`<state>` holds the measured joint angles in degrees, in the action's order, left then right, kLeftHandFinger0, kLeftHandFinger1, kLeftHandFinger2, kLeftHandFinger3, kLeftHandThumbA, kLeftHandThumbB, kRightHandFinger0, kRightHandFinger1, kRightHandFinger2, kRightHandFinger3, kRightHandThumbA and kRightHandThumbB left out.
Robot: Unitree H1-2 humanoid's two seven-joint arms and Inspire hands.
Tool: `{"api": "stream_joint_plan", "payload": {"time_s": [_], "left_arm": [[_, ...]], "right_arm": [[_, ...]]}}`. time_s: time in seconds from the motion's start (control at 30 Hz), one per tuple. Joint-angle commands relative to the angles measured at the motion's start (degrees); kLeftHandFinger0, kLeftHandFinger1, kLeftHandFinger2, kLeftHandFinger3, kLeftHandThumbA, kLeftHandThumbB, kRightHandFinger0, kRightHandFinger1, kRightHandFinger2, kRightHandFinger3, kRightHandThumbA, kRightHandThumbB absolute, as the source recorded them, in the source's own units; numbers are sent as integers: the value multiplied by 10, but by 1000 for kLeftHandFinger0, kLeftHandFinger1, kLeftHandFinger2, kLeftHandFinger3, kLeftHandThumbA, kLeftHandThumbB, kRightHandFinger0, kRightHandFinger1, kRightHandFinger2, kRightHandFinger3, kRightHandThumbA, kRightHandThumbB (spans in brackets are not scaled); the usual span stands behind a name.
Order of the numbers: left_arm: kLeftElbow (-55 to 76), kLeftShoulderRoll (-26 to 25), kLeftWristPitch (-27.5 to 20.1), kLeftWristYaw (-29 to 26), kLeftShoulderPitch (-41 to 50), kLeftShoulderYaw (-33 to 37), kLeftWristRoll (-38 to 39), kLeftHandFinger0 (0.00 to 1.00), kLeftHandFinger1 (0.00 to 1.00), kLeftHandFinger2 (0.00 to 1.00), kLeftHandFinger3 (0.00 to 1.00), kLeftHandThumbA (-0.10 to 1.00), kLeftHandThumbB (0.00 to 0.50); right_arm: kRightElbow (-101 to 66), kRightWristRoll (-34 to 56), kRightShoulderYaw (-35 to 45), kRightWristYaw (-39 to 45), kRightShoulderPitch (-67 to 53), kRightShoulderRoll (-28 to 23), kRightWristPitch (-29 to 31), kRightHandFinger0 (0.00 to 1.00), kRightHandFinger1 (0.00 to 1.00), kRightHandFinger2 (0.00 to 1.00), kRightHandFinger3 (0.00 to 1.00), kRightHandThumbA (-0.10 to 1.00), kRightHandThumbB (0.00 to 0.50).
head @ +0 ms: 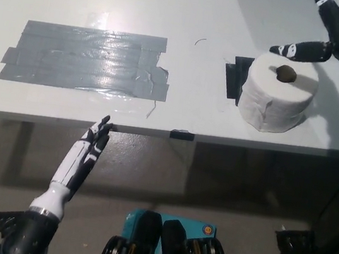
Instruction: A person hands over a roll of toilet paper to the robot , and the robot inserts its right thumb into the hole in the centre to grab the roll, and then places it on the balck area on the desk.
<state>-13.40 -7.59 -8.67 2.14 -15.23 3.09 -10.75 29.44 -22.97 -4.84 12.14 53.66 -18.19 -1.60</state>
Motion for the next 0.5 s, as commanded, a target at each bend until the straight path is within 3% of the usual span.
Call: {"api": "stream_joint_plan", "payload": {"time_s": [0.0, 0.23, 0.47], "left_arm": [[-18, -3, -27, -8, -122, -10, 13, 1000, 1000, 1000, 1000, 1000, 46], [-29, -5, -29, -7, -154, -15, 17, 1000, 1000, 1000, 1000, 1000, 59], [-30, -5, -29, -6, -151, -14, 16, 1000, 1000, 1000, 1000, 1000, 59]], "right_arm": [[-373, 125, 128, -23, 133, -70, -6, 1000, 1000, 1000, 1000, 1000, 324], [-395, 157, 146, -16, 143, -76, 6, 1000, 1000, 1000, 1000, 1000, 349], [-491, 216, 163, -4, 117, -61, -29, 1000, 1000, 1000, 1000, 1000, 318]]}}
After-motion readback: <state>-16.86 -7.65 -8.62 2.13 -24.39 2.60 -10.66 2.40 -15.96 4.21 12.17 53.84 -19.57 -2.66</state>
